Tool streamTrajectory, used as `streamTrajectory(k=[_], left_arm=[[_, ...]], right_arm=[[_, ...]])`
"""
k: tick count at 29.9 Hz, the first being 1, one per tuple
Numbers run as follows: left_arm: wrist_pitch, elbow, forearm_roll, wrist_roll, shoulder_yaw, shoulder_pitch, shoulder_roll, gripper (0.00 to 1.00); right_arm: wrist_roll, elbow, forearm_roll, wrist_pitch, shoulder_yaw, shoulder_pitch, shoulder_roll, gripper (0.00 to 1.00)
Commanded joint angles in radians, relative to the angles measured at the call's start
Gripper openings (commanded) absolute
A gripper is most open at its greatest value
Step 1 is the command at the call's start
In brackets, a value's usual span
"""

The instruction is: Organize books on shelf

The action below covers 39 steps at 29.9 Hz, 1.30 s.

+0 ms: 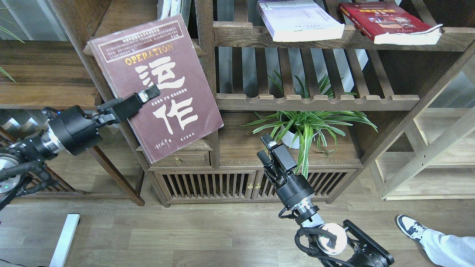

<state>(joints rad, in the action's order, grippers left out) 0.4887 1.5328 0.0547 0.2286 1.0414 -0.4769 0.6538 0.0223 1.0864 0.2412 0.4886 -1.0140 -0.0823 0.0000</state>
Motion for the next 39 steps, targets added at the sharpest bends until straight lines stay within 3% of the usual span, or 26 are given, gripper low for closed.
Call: streamTrajectory(k=[1,19,39], left_arm=[[0.000,0.006,-0.021,0.000,0.086,-0.002,0.000,0.01],[0.000,-0.036,-0.064,-0.003,0.252,-0.005,0.032,0.00],[0.000,-0.068,-0.366,-0.014,0.377,-0.077,-0.003,0.00]], right_arm=[[-0.001,0.000,0.000,0.000,0.003,-0.010,0.000,0.99],[-0.004,-0.025,-0.028,0.000,0.034,-0.070,0.000,0.99],[-0.004,-0.028,-0.026,0.000,0.034,-0.145,0.000,0.99]])
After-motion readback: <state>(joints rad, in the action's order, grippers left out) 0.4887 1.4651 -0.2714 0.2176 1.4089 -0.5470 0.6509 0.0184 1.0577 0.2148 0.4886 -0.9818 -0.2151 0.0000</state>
